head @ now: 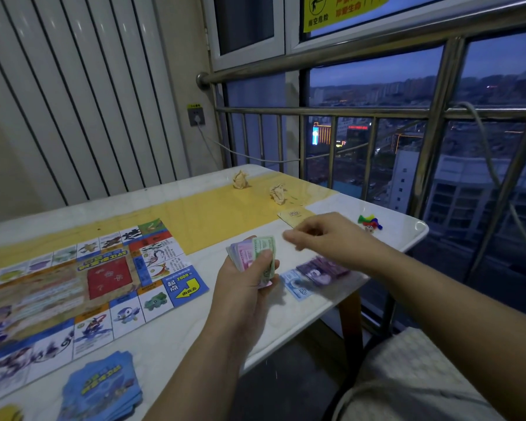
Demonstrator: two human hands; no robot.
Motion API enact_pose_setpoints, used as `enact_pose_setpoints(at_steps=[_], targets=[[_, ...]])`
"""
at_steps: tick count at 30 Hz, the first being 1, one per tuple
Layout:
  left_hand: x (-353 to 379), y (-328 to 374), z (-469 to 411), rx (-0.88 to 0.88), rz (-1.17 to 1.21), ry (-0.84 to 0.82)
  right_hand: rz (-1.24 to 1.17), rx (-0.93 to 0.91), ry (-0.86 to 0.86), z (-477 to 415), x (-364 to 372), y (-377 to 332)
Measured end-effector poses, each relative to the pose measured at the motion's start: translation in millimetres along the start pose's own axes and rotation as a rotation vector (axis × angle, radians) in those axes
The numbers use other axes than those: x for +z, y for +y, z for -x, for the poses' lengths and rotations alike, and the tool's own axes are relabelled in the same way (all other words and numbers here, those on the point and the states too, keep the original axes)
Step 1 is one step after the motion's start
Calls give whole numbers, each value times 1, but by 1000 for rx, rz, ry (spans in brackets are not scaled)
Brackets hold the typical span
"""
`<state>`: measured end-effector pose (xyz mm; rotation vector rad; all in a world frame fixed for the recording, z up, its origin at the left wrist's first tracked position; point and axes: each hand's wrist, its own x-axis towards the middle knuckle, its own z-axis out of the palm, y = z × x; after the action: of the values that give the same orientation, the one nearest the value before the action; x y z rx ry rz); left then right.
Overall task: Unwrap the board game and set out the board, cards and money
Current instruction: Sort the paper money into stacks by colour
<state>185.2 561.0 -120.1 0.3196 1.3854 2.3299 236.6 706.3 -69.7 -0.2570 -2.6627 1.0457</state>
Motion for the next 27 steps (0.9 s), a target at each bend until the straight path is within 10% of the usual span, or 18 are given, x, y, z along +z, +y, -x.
enact_pose_setpoints(at_steps=[8,13,27], targets=[[-2,2,-4,-51,170,60,-219,69,103,-6,1,-11],[-4,8,-8,-202,402,120,93,215,119,-13,-40,37],[-2,-1,-3,-55,111,-43,394,167,375,-4,-18,60]])
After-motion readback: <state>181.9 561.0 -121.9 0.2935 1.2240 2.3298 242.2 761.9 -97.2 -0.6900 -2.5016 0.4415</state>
